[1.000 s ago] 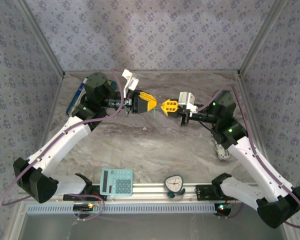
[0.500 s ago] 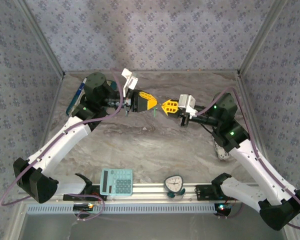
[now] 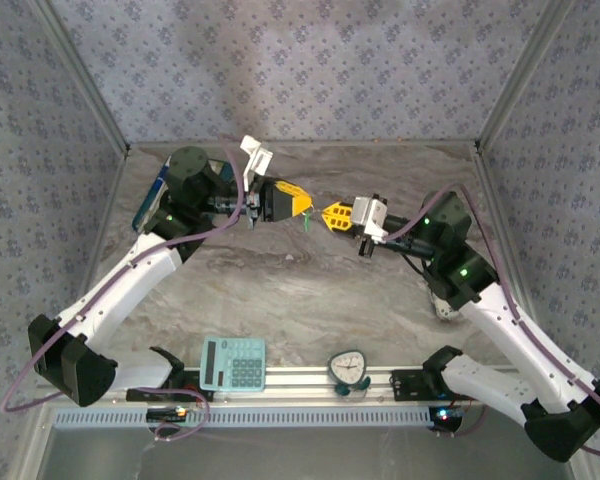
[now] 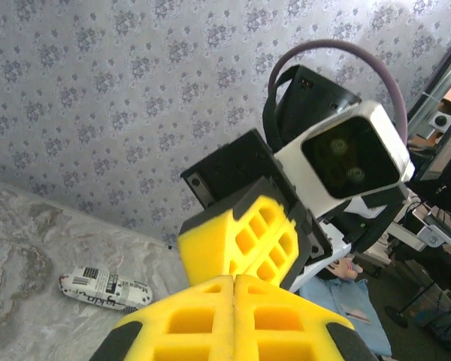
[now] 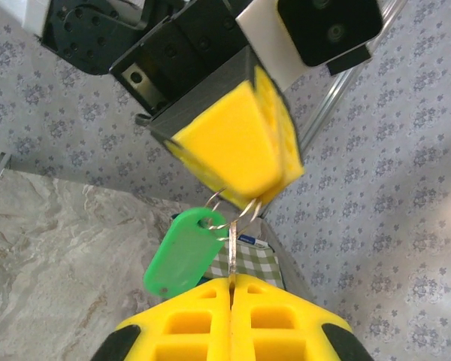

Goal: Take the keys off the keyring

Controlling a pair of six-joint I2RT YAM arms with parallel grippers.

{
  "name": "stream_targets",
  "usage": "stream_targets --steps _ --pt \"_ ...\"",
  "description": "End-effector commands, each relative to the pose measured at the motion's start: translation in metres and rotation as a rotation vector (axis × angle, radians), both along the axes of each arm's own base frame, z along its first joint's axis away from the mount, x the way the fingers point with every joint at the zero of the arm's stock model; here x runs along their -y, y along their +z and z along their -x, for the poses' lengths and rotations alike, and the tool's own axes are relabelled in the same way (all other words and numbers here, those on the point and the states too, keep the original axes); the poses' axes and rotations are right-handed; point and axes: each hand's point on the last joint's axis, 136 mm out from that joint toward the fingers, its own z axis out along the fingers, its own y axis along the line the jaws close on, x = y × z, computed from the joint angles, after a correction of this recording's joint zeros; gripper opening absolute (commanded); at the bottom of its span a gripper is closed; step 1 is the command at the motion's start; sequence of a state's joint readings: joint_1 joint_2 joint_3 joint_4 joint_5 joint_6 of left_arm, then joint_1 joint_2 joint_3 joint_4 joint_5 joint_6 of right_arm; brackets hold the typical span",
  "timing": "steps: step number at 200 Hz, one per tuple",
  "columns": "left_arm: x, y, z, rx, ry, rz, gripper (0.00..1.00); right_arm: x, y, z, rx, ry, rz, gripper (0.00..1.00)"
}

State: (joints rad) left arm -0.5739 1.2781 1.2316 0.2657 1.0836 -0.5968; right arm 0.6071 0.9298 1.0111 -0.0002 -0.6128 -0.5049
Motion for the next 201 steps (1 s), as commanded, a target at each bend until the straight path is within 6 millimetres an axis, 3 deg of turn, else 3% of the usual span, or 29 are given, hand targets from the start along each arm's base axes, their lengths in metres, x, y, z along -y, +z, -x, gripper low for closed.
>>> stream_targets --steps 1,74,86,98,174,201 --pt "-0.008 0.023 -0.003 0.068 0.047 0.07 0.0 -0.003 -0.017 0.01 -0.015 0.035 0.047 0.0" --pt "-0.01 0.018 -0.006 0.065 0.074 0.062 0.0 -0.004 -0.007 0.004 0.004 -0.016 0.03 0.0" --pt "-0.011 0.016 -0.008 0.061 0.09 0.059 0.06 -0.002 -0.006 0.002 0.004 -0.031 0.027 0.0" --pt "-0.013 0.014 -0.01 0.058 0.106 0.061 0.22 0.0 -0.004 -0.001 -0.001 -0.042 0.022 0.0" --pt "-0.024 0.007 -0.015 0.048 0.145 0.054 0.35 0.004 -0.008 -0.008 -0.035 -0.058 0.03 0.0" --pt "-0.023 0.003 -0.015 0.038 0.135 0.043 0.44 0.003 -0.008 -0.008 -0.045 -0.045 0.03 0.0"
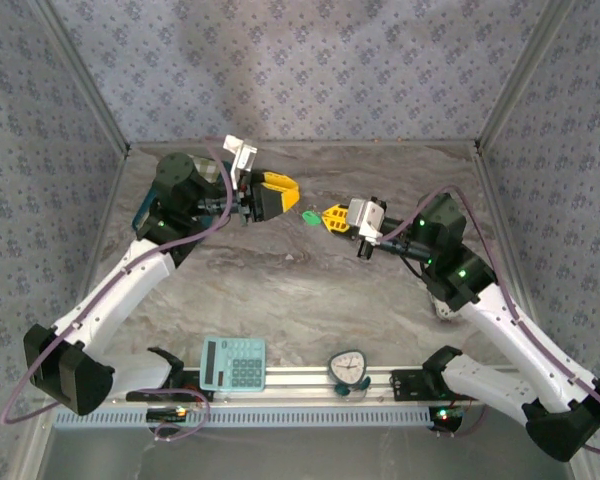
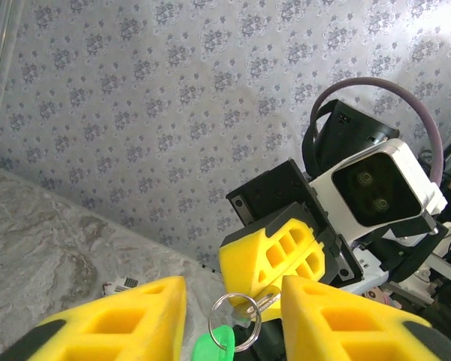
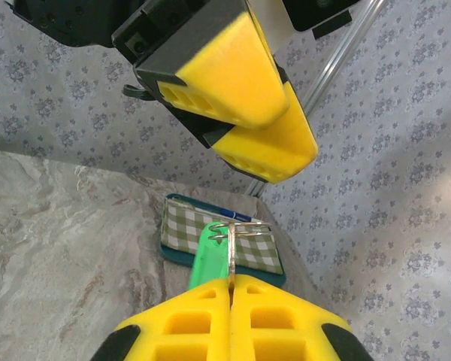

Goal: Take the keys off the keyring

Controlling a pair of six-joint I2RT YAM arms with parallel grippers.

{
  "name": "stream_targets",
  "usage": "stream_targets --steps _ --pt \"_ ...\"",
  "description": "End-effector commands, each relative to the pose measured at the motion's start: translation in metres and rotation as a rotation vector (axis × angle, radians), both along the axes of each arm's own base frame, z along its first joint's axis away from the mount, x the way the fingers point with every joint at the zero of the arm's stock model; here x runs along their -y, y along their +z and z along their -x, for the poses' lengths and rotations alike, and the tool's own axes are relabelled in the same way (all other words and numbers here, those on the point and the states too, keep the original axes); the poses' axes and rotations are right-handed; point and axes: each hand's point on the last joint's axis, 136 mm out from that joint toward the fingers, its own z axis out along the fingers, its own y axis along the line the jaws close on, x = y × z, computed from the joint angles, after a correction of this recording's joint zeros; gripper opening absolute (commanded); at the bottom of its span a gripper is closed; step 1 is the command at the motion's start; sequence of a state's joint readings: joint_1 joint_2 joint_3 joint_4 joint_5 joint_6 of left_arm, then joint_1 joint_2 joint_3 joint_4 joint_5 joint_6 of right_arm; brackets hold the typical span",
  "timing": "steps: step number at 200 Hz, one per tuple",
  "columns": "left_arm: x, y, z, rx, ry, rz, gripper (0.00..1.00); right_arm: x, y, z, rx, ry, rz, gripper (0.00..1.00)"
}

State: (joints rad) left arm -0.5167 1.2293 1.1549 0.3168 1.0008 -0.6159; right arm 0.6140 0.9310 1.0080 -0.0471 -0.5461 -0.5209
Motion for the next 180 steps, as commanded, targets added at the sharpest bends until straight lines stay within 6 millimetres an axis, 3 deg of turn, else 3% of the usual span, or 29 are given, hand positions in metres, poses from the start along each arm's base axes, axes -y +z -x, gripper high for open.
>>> stream_targets --steps 1,40,73,157,180 --pt "-0.005 0.009 0.007 0.045 -0.003 0.017 0.45 0.001 0.004 0.001 -0.019 0.015 -0.009 0.0" --pt "0.003 0.007 0.015 0.036 -0.078 0.005 0.57 -0.004 0.007 0.004 -0.038 0.065 -0.021 0.0" --pt "0.015 0.0 0.023 0.022 -0.156 -0.031 0.62 -0.007 0.011 0.005 -0.042 0.098 -0.031 0.0" --pt "0.022 -0.007 0.03 0.011 -0.205 -0.055 0.64 -0.008 0.017 0.007 -0.045 0.122 -0.048 0.0" --pt "0.023 -0.007 0.031 0.012 -0.212 -0.057 0.53 -0.007 0.017 0.007 -0.045 0.116 -0.049 0.0"
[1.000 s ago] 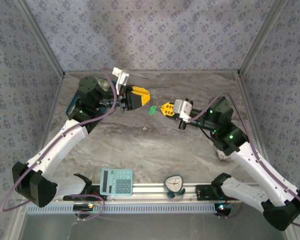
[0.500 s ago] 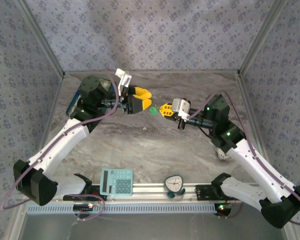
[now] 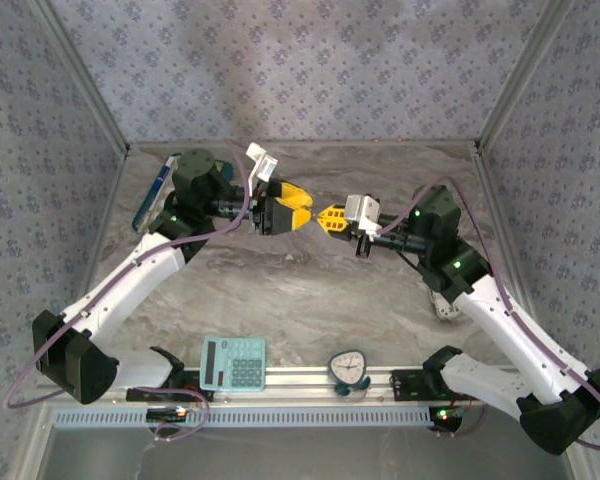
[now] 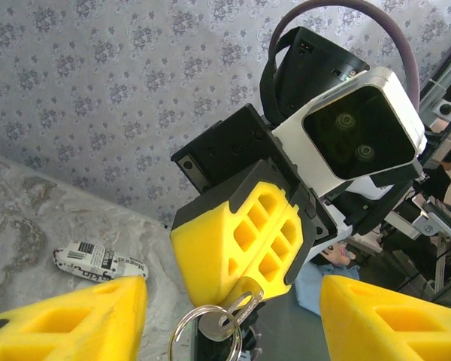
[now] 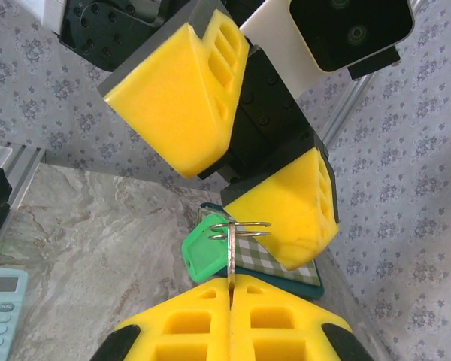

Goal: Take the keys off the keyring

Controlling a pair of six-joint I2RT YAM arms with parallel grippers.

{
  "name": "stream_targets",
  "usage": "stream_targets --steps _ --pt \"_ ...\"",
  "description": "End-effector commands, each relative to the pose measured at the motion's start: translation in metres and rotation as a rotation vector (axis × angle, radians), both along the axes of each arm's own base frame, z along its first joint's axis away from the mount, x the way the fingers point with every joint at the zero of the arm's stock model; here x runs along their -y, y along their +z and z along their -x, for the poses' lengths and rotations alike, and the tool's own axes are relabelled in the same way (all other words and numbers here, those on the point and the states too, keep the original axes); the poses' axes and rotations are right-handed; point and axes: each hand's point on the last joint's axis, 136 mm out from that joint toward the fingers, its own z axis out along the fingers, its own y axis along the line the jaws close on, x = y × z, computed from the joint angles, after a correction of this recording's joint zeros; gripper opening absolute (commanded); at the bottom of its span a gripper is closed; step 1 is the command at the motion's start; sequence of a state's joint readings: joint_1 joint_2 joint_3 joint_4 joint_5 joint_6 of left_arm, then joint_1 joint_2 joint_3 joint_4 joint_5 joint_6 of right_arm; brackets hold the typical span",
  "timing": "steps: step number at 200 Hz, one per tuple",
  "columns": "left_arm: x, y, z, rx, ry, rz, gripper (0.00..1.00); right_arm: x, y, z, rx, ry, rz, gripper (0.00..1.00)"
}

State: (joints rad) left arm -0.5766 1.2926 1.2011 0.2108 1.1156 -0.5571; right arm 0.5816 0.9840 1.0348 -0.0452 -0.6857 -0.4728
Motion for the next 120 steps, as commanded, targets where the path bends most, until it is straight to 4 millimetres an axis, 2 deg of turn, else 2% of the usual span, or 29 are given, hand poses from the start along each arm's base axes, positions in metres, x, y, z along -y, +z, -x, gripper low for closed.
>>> stream_targets --steps 1,20,42,120 --pt "0.0006 0.0129 0.0087 0.049 -0.043 0.02 0.53 0.0019 0.0197 0.0034 0.025 0.01 -0.041 0.0" --pt "0.0003 0.0118 0.0094 0.047 -0.048 0.018 0.39 0.0031 0.0195 0.0023 0.025 0.002 -0.041 0.0" --pt "-0.0011 0.0132 0.0101 0.055 -0.04 0.019 0.29 0.0038 0.019 0.0015 0.026 -0.003 -0.041 0.0" --pt "-0.0093 0.0189 0.0016 0.066 0.019 0.031 0.14 0.0077 0.015 -0.0007 0.032 -0.032 -0.034 0.0"
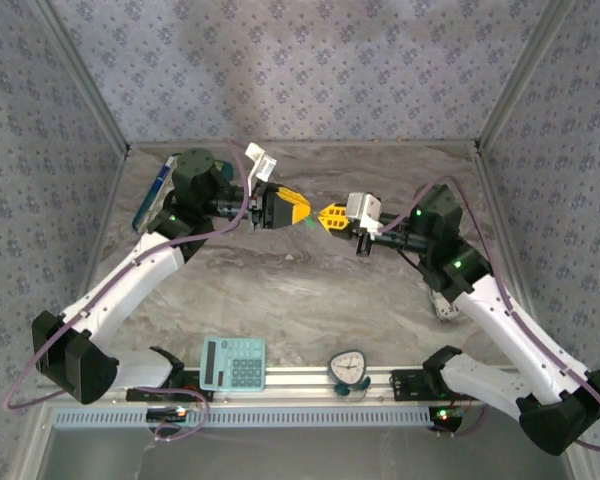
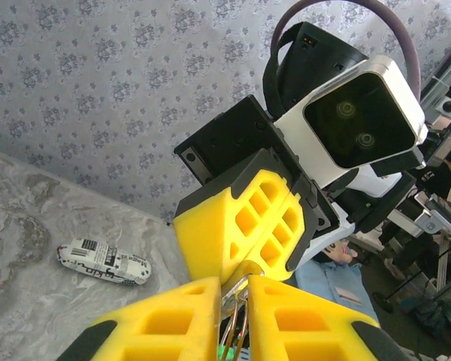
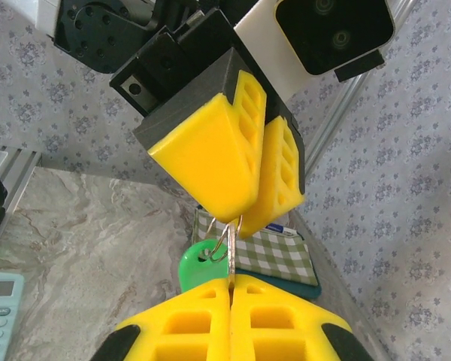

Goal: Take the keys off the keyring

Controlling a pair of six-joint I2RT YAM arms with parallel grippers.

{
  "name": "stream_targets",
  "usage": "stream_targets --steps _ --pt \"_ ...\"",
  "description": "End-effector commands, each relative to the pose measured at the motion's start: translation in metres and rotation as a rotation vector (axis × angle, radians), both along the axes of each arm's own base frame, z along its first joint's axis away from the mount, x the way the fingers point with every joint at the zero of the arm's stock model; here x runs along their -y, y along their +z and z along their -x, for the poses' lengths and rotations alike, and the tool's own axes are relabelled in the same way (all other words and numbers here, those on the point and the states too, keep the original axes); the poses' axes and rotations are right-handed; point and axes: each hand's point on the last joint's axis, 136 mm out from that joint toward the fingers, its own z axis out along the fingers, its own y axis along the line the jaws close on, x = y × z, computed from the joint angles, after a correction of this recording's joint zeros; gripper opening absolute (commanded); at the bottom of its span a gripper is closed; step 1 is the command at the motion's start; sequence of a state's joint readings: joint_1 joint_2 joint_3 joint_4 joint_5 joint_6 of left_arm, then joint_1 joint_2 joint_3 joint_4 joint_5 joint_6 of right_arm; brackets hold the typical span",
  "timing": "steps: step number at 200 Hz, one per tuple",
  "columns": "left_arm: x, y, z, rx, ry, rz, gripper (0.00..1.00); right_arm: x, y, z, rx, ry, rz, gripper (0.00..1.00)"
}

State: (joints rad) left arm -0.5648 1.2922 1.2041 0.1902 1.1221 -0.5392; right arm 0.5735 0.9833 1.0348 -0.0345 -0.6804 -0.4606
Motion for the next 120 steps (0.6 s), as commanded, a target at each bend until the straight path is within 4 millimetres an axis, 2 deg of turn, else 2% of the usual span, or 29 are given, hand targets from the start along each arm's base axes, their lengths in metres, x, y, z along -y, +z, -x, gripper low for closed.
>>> stream_targets --steps 1,13,32,120 --pt "-0.007 0.021 0.004 0.062 0.013 0.039 0.14 0.006 0.012 0.002 0.035 -0.019 -0.024 0.0" --pt "-0.007 0.021 0.003 0.063 0.021 0.044 0.05 0.006 0.012 0.003 0.045 -0.026 -0.023 0.0" --pt "-0.008 0.023 0.002 0.064 0.031 0.054 0.0 0.007 0.011 0.002 0.07 -0.044 -0.014 0.0" --pt "-0.015 0.035 -0.008 0.055 0.089 0.103 0.0 0.004 -0.003 0.009 0.107 -0.06 0.026 0.0"
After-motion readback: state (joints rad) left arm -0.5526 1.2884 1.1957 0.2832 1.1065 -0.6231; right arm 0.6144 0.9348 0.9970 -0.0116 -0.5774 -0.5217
